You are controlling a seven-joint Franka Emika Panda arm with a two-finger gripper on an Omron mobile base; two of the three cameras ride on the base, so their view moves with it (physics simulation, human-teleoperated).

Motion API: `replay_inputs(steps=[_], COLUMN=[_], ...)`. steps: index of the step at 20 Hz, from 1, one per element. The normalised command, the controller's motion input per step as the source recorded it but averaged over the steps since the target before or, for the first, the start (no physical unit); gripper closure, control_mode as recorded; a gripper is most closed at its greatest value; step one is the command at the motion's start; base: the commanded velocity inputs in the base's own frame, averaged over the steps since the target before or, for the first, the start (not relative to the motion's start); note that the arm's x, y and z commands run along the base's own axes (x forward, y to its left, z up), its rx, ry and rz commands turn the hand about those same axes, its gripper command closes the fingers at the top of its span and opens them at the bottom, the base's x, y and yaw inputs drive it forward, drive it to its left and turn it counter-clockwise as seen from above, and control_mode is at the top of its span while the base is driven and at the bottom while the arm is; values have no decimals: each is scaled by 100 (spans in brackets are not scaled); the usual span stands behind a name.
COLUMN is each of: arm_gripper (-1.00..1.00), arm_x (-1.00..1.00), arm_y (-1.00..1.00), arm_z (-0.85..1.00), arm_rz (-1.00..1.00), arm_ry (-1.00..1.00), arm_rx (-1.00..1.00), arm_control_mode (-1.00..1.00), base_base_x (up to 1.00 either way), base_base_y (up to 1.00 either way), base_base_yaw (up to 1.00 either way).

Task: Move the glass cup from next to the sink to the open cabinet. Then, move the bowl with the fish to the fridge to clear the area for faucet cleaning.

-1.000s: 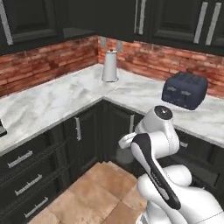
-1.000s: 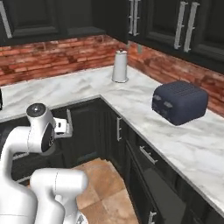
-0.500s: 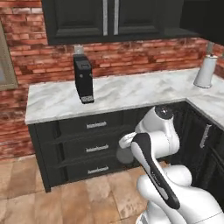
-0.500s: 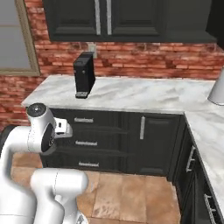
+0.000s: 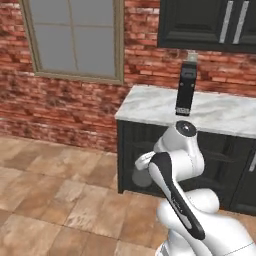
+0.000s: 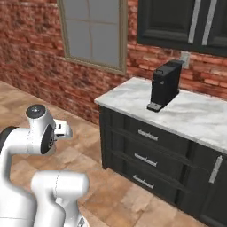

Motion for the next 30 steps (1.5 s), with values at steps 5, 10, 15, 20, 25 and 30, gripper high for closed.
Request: replay_inputs(steps=[5,10,15,20,25,30], arm_gripper=[100,100,100,100,100,100], arm_x=[0,0,0,0,0,0], arm_y=[0,0,0,0,0,0], arm_z=[0,0,0,0,0,0], arm_rz=[0,0,0,0,0,0], arm_ry=[0,0,0,0,0,0], arm_rx=[0,0,0,0,0,0], arm_control_mode=[100,100,100,100,100,100], base_base_x=[43,39,26,10,11,21], base_base_y=[7,6,3,6,12,18], base_base_yaw=[81,82,87,90,87,83])
